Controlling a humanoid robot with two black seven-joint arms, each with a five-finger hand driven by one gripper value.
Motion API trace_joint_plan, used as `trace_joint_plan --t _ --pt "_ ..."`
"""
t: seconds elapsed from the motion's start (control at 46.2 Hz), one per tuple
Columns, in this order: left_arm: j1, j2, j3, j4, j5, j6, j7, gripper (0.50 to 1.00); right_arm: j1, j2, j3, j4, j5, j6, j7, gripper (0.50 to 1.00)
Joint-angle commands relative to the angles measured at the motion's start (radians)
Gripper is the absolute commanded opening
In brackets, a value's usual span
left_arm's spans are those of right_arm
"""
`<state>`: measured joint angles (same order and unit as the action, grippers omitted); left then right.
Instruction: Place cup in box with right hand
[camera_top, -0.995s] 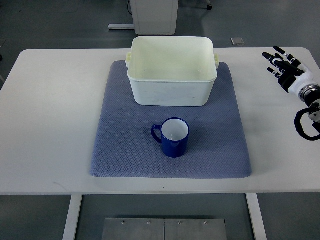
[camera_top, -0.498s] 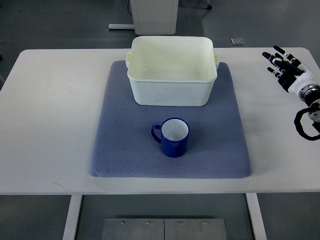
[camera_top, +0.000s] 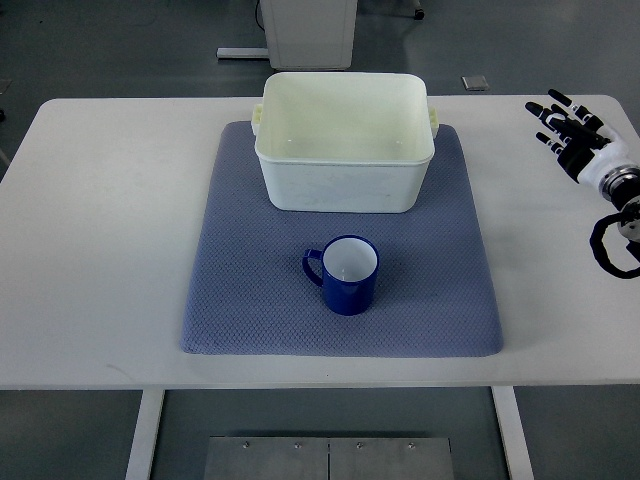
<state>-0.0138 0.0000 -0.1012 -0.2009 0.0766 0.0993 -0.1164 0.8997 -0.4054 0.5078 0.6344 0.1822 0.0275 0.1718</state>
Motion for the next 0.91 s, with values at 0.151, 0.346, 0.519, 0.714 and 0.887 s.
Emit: trace_joint_plan --t 0.151,0.346,0.519,0.714,0.887 --pt "0.0 0.0 0.0 0.0 0.0 0.0 0.0 1.0 0.002 -0.027 0.002 0.04 0.0 -0.004 0.0 1.0" --pt "0.0 0.0 0.0 0.0 -0.001 0.0 0.0 1.0 0.002 -0.033 0.002 0.044 0.0 -0.009 0.0 1.0" --pt "0.0 0.0 0.0 0.0 -0.001 0.0 0.0 1.0 0.001 -0.027 0.0 0.044 0.0 -0.027 0.0 1.0" --pt "0.0 0.0 0.0 0.0 0.0 0.0 0.0 1.0 0.01 -0.023 -0.002 0.044 -0.01 -0.038 0.015 1.0" --pt "0.0 0.0 0.0 0.0 -0.001 0.0 0.0 1.0 0.007 -0.026 0.0 0.045 -0.012 -0.026 0.018 1.0"
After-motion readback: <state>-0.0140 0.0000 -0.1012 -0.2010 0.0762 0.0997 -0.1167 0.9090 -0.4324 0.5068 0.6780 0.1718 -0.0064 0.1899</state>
